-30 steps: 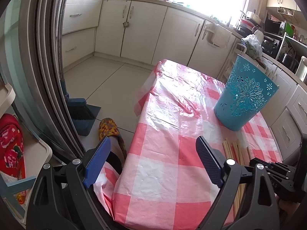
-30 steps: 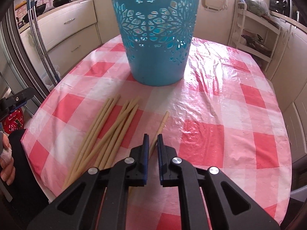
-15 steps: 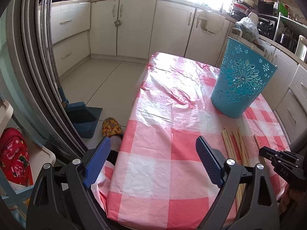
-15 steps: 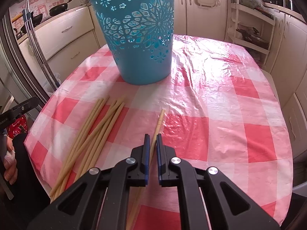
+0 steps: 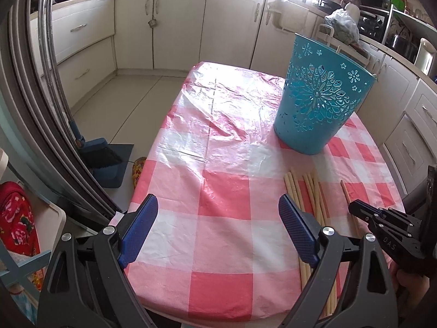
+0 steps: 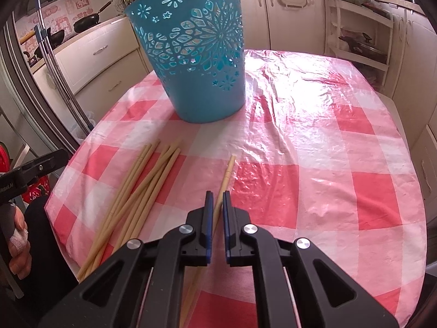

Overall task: Organize utensils
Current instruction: 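Grasp a chopstick with the left tool while the right tool holds its chopstick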

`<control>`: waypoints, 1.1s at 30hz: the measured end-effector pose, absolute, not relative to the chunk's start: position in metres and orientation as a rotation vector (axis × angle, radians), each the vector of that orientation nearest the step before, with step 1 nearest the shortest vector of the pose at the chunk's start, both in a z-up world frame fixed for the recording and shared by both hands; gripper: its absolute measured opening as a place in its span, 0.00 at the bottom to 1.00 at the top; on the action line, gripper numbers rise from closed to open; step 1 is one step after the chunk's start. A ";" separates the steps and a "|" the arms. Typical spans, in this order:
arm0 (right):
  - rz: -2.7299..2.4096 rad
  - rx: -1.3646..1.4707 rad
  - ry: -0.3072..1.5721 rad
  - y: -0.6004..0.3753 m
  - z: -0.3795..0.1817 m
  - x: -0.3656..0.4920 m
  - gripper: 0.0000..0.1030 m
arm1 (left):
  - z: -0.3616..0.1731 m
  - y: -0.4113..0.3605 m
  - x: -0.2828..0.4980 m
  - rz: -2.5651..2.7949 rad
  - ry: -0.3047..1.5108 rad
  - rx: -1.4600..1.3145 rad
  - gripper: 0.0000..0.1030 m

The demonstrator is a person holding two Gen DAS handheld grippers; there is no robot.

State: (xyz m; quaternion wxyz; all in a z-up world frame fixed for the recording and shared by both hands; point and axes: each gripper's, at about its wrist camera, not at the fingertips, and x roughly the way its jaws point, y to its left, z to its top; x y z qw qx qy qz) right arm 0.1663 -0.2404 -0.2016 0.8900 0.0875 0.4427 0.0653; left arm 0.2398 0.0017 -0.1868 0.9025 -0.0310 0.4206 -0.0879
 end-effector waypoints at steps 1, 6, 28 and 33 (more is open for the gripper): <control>0.137 0.184 0.920 -0.241 -0.202 0.167 0.07 | -0.186 0.003 0.241 -0.178 0.873 -0.065 0.83; 0.145 0.178 0.924 -0.241 -0.201 0.167 0.07 | -0.185 -0.001 0.240 -0.169 0.887 -0.055 0.83; 0.151 0.195 0.920 -0.246 -0.201 0.167 0.07 | -0.206 -0.027 0.254 -0.231 0.976 0.007 0.83; 0.156 0.206 0.918 -0.246 -0.202 0.168 0.07 | -0.212 -0.053 0.265 -0.267 0.993 0.042 0.83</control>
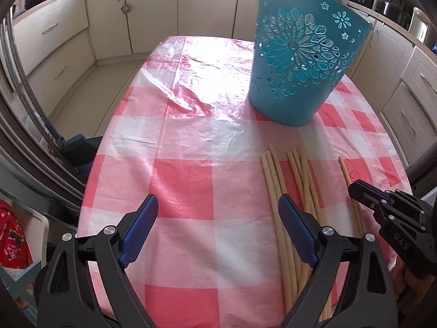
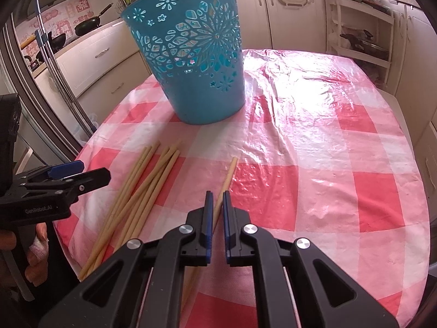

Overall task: Organize utensils
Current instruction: 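Grasp a chopstick with the left tool while the right tool holds its chopstick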

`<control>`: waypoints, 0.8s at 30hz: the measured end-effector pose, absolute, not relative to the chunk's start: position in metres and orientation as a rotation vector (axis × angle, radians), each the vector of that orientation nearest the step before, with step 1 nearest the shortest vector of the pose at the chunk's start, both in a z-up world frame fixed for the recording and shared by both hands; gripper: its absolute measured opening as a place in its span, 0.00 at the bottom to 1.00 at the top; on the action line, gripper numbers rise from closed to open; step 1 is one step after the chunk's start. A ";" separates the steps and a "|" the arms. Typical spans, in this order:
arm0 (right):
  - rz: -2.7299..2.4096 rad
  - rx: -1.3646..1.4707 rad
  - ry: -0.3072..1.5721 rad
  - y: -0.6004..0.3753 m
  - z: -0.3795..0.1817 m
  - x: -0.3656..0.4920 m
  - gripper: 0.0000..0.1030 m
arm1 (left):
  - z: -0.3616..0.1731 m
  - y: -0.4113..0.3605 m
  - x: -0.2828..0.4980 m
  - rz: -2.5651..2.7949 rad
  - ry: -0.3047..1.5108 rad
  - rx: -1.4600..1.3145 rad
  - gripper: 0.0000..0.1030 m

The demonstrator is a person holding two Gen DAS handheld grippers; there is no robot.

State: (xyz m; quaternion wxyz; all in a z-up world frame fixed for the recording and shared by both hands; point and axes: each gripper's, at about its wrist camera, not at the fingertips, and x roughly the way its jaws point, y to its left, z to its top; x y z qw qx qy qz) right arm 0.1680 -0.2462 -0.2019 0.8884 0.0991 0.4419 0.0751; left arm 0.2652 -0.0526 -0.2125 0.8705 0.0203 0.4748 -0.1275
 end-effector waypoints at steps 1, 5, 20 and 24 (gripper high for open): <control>0.157 0.210 0.918 -0.247 -0.202 0.168 0.07 | -0.213 -0.059 0.267 -0.270 0.995 0.057 0.83; 0.164 0.221 0.918 -0.249 -0.202 0.168 0.07 | -0.221 -0.075 0.273 -0.257 1.015 0.110 0.81; 0.170 0.243 0.921 -0.250 -0.202 0.169 0.07 | -0.223 -0.072 0.276 -0.237 1.018 0.083 0.75; 0.171 0.244 0.921 -0.251 -0.202 0.170 0.07 | -0.221 -0.073 0.275 -0.246 1.019 0.081 0.65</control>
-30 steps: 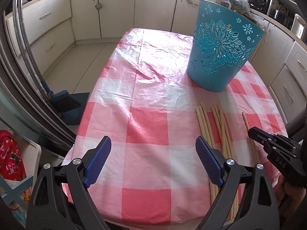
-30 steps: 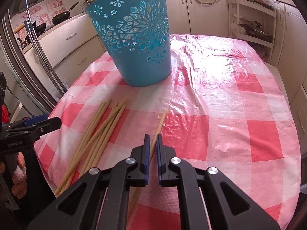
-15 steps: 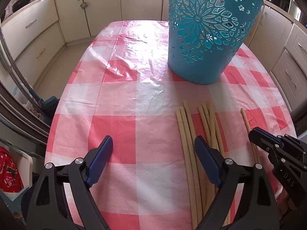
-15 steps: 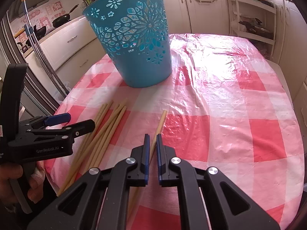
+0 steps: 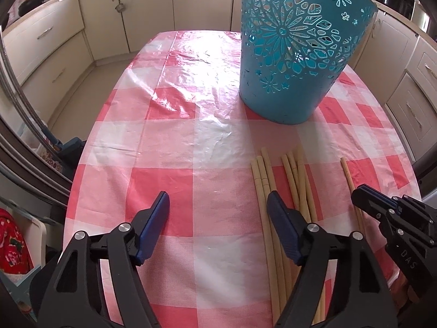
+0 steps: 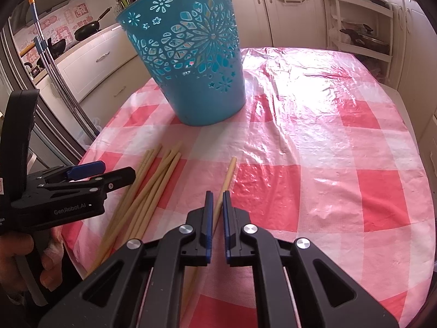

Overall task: Organize utensils
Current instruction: 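Grasp a chopstick with the left tool while the right tool holds its chopstick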

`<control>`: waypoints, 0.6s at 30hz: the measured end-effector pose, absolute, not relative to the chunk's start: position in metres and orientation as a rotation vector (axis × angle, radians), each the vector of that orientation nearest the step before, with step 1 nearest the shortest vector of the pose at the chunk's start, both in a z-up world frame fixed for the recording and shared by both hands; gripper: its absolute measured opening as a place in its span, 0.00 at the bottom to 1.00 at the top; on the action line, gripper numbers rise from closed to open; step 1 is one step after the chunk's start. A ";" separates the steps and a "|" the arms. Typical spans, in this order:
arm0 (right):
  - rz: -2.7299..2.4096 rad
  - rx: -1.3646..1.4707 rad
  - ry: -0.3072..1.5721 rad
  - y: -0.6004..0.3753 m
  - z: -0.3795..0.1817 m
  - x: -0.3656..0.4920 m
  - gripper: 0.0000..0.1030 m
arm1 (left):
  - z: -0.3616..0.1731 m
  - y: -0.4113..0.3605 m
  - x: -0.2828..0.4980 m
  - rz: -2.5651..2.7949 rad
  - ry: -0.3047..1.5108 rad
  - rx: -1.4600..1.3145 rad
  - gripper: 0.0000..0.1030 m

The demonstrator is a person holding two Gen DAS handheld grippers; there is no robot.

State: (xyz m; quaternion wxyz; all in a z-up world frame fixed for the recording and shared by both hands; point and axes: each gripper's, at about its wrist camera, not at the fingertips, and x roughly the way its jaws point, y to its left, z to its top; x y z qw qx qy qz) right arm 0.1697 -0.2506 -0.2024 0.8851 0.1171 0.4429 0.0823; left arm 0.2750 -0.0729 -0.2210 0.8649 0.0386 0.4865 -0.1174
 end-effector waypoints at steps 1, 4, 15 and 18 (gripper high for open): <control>0.172 0.244 0.921 -0.251 -0.202 0.170 0.07 | -0.221 -0.073 0.276 -0.243 1.020 0.085 0.64; 0.170 0.241 0.921 -0.251 -0.202 0.169 0.07 | -0.222 -0.076 0.274 -0.238 1.015 0.128 0.62; 0.168 0.220 0.920 -0.248 -0.202 0.171 0.07 | -0.219 -0.099 0.269 -0.333 1.022 0.182 0.07; 0.169 0.205 0.909 -0.246 -0.200 0.170 0.07 | -0.218 -0.100 0.271 -0.353 1.038 0.169 0.05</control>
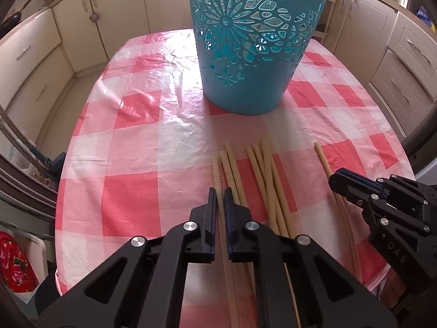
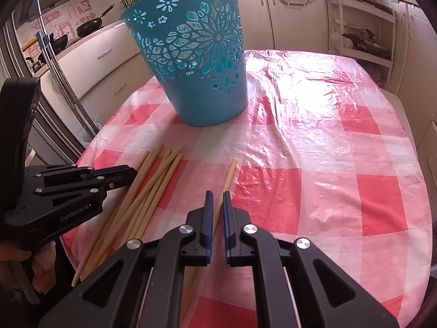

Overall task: Organize utensils
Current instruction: 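Grasp a chopstick with the left tool while the right tool holds its chopstick, then lift the chopstick with the left tool over the blue basket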

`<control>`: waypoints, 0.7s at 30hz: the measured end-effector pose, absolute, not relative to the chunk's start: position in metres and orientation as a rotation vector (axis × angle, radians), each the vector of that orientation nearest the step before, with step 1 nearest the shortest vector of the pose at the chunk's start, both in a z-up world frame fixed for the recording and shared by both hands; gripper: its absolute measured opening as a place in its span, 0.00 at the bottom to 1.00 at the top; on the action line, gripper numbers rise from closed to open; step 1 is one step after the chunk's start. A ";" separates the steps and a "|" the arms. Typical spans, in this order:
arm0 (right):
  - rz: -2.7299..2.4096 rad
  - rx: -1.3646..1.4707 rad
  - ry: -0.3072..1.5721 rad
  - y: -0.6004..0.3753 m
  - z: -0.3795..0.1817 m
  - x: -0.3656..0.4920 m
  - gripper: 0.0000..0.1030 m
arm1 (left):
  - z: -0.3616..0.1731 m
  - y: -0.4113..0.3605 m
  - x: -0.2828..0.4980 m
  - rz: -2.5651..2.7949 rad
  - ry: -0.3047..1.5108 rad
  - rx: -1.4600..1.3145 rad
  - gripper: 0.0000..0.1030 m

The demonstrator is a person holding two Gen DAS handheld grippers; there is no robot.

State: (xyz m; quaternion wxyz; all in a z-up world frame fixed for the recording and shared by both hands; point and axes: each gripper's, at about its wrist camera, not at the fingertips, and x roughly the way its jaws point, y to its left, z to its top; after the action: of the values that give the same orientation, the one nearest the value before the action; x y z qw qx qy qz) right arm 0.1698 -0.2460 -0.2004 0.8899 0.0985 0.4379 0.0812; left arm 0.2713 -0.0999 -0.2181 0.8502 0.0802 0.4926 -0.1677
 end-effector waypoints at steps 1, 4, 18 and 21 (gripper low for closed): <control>0.164 0.196 0.905 -0.245 -0.200 0.169 0.07 | -0.218 -0.100 0.272 -0.353 1.042 0.171 0.05; 0.157 0.200 0.913 -0.247 -0.201 0.171 0.07 | -0.218 -0.099 0.271 -0.328 1.050 0.190 0.06; 0.181 0.186 0.921 -0.242 -0.203 0.174 0.08 | -0.210 -0.090 0.269 -0.332 1.015 0.195 0.05; 0.183 0.195 0.921 -0.243 -0.203 0.174 0.08 | -0.187 -0.072 0.265 -0.357 0.960 0.101 0.05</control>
State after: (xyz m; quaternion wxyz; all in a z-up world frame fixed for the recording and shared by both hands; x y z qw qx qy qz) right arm 0.1737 -0.2431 -0.2030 0.8873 0.0936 0.4430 0.0881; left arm 0.2650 -0.0715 -0.1870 0.8704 0.0481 0.4592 -0.1709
